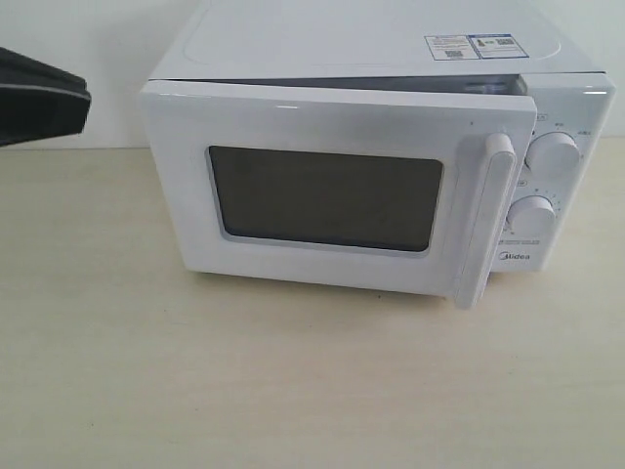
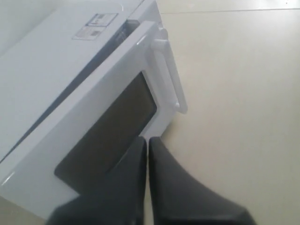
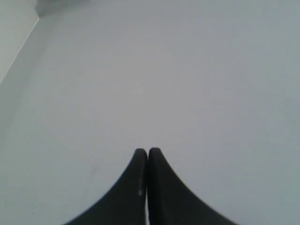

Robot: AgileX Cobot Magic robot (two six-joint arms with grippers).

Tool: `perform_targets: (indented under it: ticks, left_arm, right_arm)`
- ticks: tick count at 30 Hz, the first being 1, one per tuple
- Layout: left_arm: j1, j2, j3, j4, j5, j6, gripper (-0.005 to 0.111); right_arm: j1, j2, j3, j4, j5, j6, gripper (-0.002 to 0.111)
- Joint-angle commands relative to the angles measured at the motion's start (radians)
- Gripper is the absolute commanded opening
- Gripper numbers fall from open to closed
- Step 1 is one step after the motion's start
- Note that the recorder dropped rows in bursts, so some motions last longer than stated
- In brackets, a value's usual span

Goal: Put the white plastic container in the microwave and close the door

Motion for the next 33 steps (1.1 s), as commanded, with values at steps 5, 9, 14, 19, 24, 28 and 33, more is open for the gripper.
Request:
perform_targets:
  ticks: [5,9,14,19,24,28,33]
  left_arm:
    - [-0.003,-0.030,0.006,-0.003,-0.042,-0.013,0.004]
    - [-0.003,-0.030,0.020,-0.003,-0.042,-0.013,0.004]
    - [-0.003,-0.030,0.045,0.022,-0.046,-0.013,0.004]
    - [-0.003,-0.030,0.055,0.022,-0.065,-0.013,0.004]
    - [-0.003,-0.030,0.055,0.022,-0.063,-0.013,0.004]
    - [-0.003,-0.030,0.055,0.022,-0.059,-0.013,0.004]
    - [-0.003,-0.030,0.055,0.020,-0.059,-0.013,0.004]
  right_arm:
    - [-0.004,0.210,-0.408,-0.208,0.859,0.253,0.000]
    - [-0.002,0.310,-0.469,-0.047,1.186,0.244,0.000]
    - [-0.002,0.395,-0.469,0.162,1.454,0.164,0.000]
    - [-0.002,0.482,-0.469,0.576,1.571,-0.236,0.000]
    - [-0.002,0.576,-0.469,1.106,1.702,-0.600,0.000]
    - [-0.002,0.624,-0.469,1.282,1.640,-0.646,0.000]
    - [-0.002,0.669,-0.469,1.313,1.542,-0.787,0.000]
